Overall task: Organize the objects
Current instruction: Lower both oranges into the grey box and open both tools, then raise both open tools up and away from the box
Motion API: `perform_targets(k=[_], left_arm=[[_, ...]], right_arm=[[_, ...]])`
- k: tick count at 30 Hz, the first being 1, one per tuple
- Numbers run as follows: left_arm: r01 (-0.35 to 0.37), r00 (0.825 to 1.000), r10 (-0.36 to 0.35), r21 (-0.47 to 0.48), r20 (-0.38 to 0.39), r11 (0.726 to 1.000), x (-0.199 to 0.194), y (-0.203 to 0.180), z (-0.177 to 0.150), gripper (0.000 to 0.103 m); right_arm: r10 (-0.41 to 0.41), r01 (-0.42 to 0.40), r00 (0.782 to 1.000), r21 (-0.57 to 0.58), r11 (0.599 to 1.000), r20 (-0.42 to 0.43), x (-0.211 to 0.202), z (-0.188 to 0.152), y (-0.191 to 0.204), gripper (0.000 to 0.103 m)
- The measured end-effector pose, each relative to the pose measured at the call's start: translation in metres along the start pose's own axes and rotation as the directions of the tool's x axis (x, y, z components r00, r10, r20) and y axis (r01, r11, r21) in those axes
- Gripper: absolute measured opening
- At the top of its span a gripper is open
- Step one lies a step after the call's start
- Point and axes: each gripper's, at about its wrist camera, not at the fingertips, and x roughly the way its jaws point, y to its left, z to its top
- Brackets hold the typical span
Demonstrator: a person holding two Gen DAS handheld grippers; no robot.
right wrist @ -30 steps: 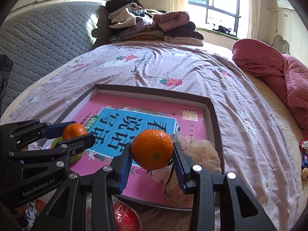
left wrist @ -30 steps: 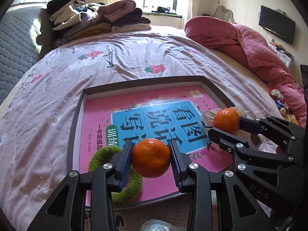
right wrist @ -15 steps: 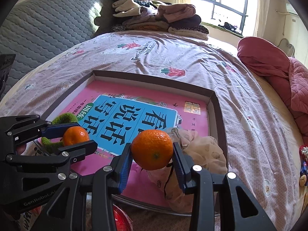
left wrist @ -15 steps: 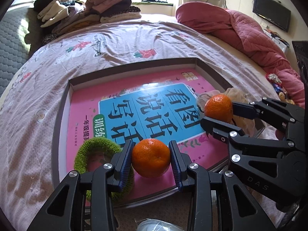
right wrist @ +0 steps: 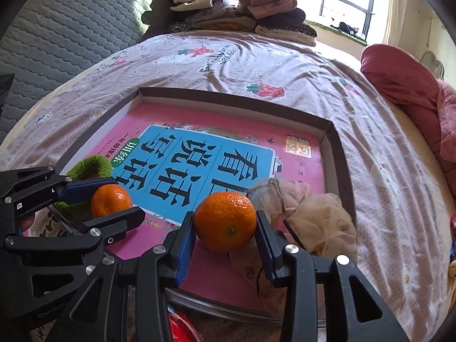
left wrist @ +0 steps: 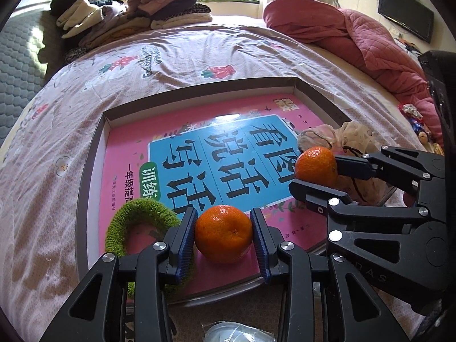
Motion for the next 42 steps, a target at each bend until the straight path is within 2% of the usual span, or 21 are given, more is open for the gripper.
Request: perform_targets(k=[12,23,33,42], left_arm=[[-0.001,1.000,0.001,0.012,0.001,1.000,0.000,-0.001,-0.001,0.039],[0.003,1.000,-0.002,0.010,-0.022,1.000,0.000,0.001,-0.001,0.040],[-0.012,1.000,0.012,0.009,-0.019,1.000,-0.005,0.001,-0.002,0.044],[-0.011,1.000,0.011,0.006,-0.007,1.000,-0.011,0.002,-0.001,0.053]], right_arm=[[0.038,-0.037,0.999,0.056,0.998,-0.025,0.000,-0.001,-0.006,0.041],[0.032,-0.029,0.999,0.060,0.998,-0.039,-0.005,-0.003,-0.005,0.041],[-0.001,0.002,0.999,0.024,1.000,-0.037,-0.011,-0.002,0.002,0.041],[-0.017,0.018,0.999,0.023,1.000,-0.039,-0.018,-0.001,0.001,0.043]])
